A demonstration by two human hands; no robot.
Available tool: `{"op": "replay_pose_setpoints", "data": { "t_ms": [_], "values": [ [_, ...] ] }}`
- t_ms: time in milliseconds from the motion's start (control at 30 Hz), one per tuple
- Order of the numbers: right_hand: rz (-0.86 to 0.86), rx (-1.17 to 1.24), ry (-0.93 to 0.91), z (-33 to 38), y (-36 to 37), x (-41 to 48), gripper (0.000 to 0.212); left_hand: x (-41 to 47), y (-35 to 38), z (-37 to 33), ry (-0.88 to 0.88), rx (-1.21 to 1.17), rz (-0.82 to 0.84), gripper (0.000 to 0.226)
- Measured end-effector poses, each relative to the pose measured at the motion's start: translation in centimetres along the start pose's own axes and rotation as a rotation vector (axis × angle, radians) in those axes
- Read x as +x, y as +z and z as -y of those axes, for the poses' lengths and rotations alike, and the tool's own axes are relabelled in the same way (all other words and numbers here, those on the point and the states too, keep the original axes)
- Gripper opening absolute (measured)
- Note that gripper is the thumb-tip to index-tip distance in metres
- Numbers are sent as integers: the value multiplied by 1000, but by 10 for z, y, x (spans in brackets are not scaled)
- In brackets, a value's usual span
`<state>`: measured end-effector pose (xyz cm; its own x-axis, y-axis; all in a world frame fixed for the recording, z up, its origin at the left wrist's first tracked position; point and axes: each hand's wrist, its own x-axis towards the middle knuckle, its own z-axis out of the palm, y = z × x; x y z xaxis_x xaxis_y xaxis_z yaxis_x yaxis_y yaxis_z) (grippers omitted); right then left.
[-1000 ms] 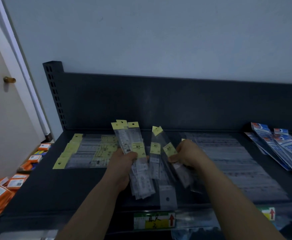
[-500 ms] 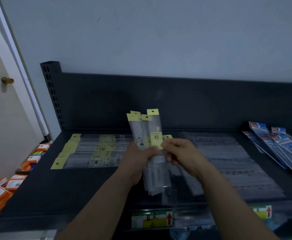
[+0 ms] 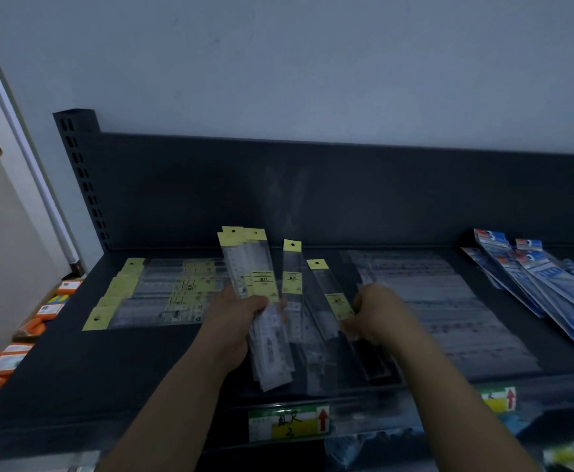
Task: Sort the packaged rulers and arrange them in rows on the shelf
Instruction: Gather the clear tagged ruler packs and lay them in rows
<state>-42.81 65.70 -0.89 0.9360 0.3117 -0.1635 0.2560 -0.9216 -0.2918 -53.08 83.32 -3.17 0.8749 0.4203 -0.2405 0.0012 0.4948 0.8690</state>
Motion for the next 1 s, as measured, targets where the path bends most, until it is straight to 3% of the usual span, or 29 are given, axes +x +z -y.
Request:
{"op": "replay_pose_setpoints", "data": {
  "t_ms": [200,300,367,533,600,667,733,800,867,933,1000],
  "values": [
    [122,107,115,0,-8,6,40,-3,-1,0,14,31,8,25],
    [161,169,90,-2,-12,3,25,-4,1,0,22,58,10,23],
    [165,248,59,-6,-15,2,27,-5,2,0,20,55,-2,23],
    [-134,580,-83,-9,-10,3,31,-3,6,3,3,34,-2,24],
    [-42,858,-183,2,-3,-4,30,-5,12,2,-3,-8,32,19],
    [138,939,-265,16,6,-13,23,-7,17,0,2,-28,61,16],
    [255,893,-337,28,14,-17,26,-7,17,-1,12,-19,36,18],
    [263,858,-360,33,20,-15,35,-5,13,-3,35,17,-33,22],
    [89,739,-332,34,22,-7,37,-3,4,-6,58,27,-103,24],
    [-115,460,-258,35,26,1,32,-4,-8,-10,79,5,-145,21],
    [-144,214,-145,45,30,4,43,-5,-19,-14,95,-28,-154,21]
  ]
}}
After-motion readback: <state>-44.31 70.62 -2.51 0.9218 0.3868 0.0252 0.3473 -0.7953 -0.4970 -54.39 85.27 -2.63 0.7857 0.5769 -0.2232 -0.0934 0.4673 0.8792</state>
